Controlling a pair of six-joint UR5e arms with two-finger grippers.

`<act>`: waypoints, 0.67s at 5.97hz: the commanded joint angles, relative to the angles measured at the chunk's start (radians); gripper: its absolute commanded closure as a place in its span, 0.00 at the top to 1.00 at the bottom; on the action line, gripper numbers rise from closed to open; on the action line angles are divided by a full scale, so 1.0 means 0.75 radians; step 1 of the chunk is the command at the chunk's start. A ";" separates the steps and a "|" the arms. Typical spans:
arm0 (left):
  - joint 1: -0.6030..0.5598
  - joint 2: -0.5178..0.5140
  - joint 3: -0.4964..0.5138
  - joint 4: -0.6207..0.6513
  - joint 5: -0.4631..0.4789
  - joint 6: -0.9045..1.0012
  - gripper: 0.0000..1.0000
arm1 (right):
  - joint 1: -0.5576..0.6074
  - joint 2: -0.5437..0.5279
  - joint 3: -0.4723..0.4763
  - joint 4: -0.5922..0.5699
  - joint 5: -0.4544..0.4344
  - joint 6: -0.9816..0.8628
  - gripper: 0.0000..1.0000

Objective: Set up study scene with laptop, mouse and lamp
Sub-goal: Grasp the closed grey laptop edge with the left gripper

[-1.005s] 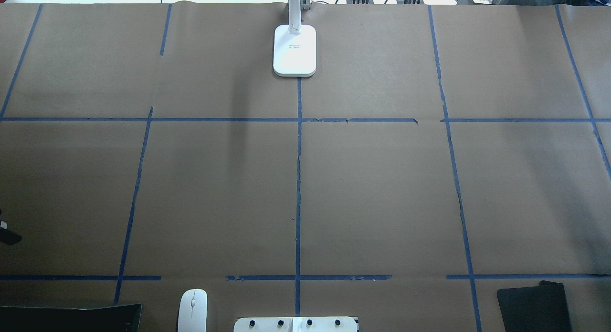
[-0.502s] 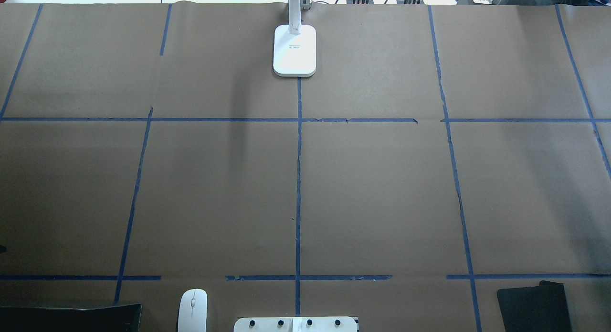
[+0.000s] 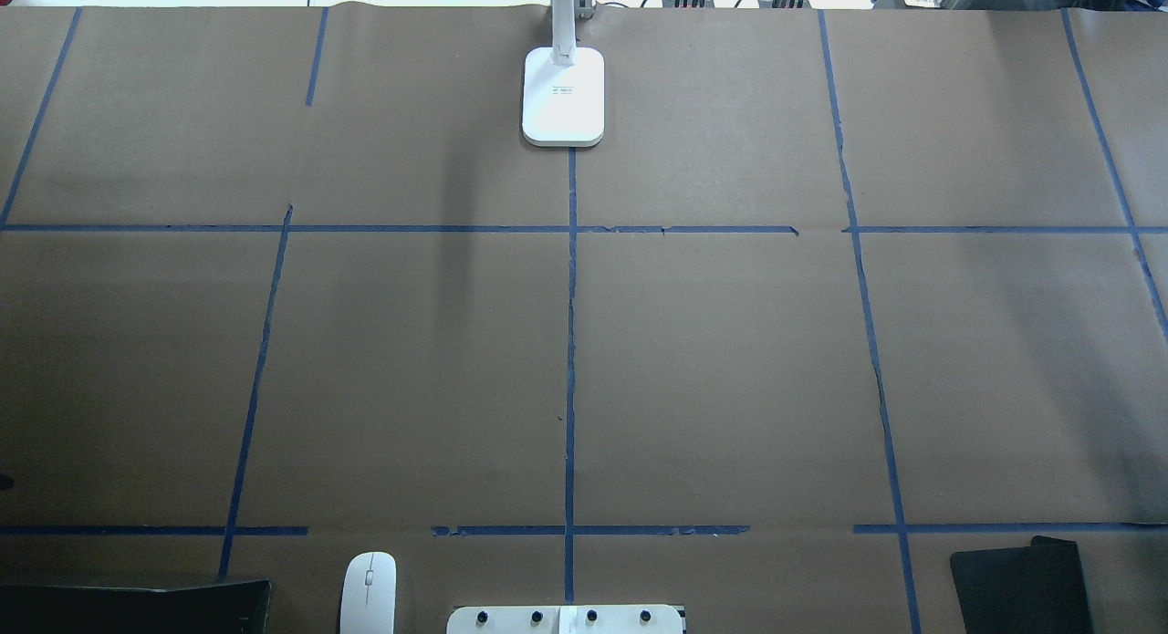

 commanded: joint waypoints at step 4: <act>0.055 -0.005 0.022 0.012 0.043 -0.013 0.72 | 0.000 0.000 -0.003 0.000 0.000 0.000 1.00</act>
